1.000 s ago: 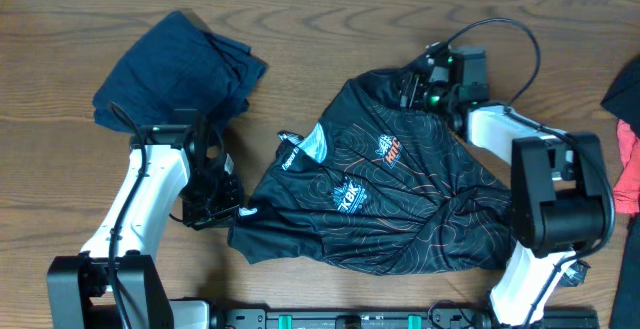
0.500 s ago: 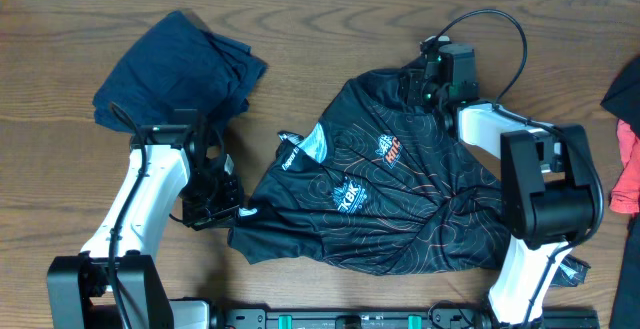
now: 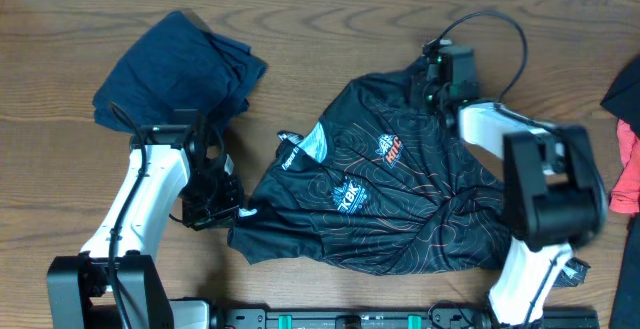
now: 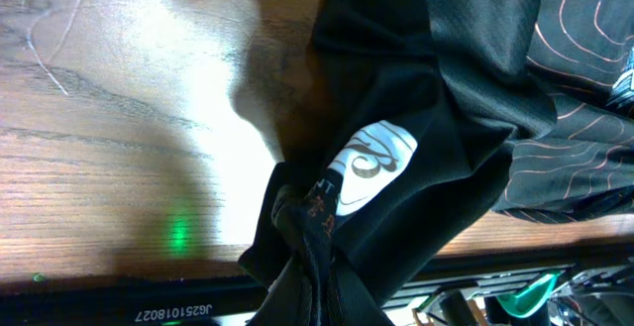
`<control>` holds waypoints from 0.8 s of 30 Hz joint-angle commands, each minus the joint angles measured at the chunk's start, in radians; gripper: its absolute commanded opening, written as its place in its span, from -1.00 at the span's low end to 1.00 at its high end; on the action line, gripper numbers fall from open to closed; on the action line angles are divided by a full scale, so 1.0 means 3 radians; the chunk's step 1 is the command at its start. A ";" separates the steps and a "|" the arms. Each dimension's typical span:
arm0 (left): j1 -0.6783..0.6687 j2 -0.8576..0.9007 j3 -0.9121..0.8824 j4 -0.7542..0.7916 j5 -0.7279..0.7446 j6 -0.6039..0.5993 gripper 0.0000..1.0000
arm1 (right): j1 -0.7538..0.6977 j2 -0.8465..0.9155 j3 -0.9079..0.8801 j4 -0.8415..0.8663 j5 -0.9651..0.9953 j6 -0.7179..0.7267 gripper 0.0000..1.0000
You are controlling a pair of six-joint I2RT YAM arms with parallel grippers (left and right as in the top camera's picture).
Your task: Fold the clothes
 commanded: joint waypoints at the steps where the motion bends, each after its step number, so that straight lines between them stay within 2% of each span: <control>1: -0.0003 -0.0004 0.0081 -0.0046 -0.0043 0.0159 -0.88 | -0.0181 -0.0776 0.0056 -0.0154 0.0043 -0.0034 -0.98; 7: -0.0003 -0.0106 0.0493 -0.0350 -0.0046 0.0295 -0.88 | -0.0502 -0.1807 0.0056 -0.0591 0.0045 -0.0029 -0.98; 11: -0.0003 -0.0343 0.0989 -0.0572 -0.0113 0.0318 -0.88 | -0.0777 -0.2430 0.0058 -0.0886 0.0056 0.0158 -0.98; 18: -0.0003 -0.0842 0.2169 -0.0977 -0.0749 0.0300 -0.88 | -0.1352 -0.3302 0.0122 -0.1208 0.0055 0.0320 -0.98; 24: -0.0003 -0.1099 0.3530 -0.1082 -0.1404 -0.0104 -0.88 | -0.1855 -0.3655 0.0605 -0.1494 0.0062 0.0359 -0.98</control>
